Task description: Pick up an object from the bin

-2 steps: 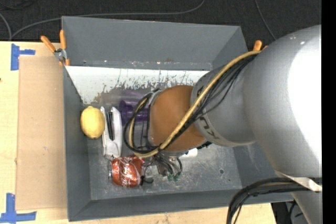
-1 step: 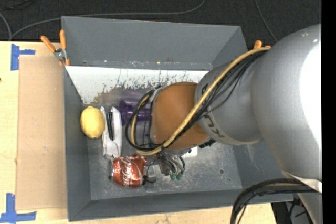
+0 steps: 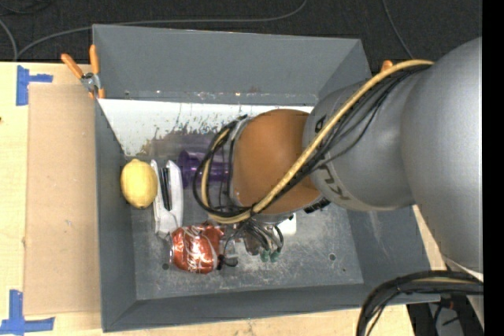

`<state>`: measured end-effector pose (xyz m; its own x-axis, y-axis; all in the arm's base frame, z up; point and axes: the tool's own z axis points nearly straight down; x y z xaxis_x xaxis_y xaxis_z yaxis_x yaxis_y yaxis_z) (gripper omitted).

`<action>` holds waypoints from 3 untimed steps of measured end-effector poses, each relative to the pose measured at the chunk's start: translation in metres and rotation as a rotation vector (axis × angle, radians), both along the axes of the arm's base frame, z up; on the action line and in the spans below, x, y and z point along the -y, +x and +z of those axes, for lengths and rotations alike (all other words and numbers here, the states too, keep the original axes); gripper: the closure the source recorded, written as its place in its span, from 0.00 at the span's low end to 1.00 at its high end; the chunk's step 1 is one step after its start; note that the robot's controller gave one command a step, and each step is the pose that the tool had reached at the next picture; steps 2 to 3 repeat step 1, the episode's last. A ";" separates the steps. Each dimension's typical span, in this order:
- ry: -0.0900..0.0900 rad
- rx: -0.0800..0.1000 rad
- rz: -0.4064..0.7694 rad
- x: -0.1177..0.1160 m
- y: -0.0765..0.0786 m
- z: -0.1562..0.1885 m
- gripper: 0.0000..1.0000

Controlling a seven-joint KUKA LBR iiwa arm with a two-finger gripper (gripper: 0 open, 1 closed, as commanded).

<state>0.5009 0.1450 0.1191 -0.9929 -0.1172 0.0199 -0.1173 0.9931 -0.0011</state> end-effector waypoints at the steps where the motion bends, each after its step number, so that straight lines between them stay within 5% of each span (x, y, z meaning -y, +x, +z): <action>1: 0.001 0.003 -0.001 0.000 0.001 0.023 1.00; 3: 0.001 0.003 -0.001 0.000 0.001 0.023 1.00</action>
Offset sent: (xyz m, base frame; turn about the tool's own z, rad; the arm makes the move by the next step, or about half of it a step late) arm 0.0006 0.0003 0.0170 0.0007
